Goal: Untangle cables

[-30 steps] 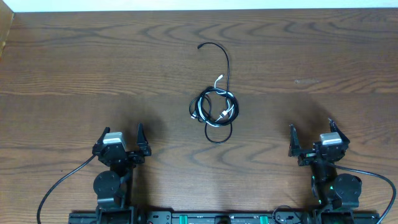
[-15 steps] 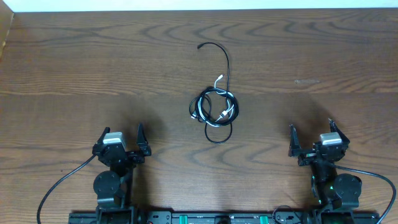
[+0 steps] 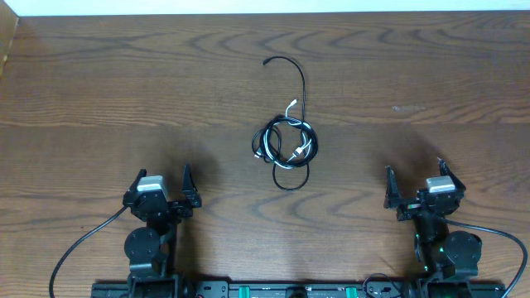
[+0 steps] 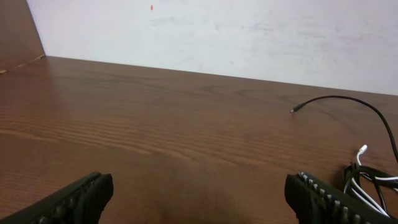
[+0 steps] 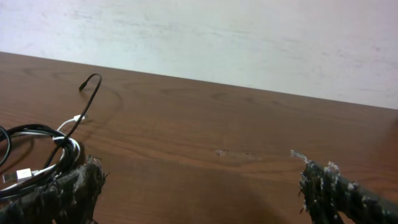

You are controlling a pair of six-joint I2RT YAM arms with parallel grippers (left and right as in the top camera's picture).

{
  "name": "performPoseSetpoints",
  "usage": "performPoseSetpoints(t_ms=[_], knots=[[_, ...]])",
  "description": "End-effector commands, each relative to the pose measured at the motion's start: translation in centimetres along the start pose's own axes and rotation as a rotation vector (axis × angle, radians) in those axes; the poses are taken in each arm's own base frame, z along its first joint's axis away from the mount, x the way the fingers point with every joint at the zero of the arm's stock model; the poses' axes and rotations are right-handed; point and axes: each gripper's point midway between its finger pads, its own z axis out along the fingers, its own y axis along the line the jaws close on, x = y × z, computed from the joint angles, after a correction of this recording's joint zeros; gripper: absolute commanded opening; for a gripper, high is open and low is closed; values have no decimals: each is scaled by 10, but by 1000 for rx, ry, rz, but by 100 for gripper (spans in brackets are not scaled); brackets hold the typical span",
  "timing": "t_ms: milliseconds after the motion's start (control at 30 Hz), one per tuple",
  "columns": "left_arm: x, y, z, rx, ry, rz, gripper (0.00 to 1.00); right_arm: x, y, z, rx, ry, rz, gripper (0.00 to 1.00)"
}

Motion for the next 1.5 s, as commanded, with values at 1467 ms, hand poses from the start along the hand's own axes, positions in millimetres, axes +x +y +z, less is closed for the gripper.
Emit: performPoseSetpoints(t_ms=[1467], knots=[[-92,-86,18,442,279,-54,93,-95,50,-20,-333,-161,72,99]])
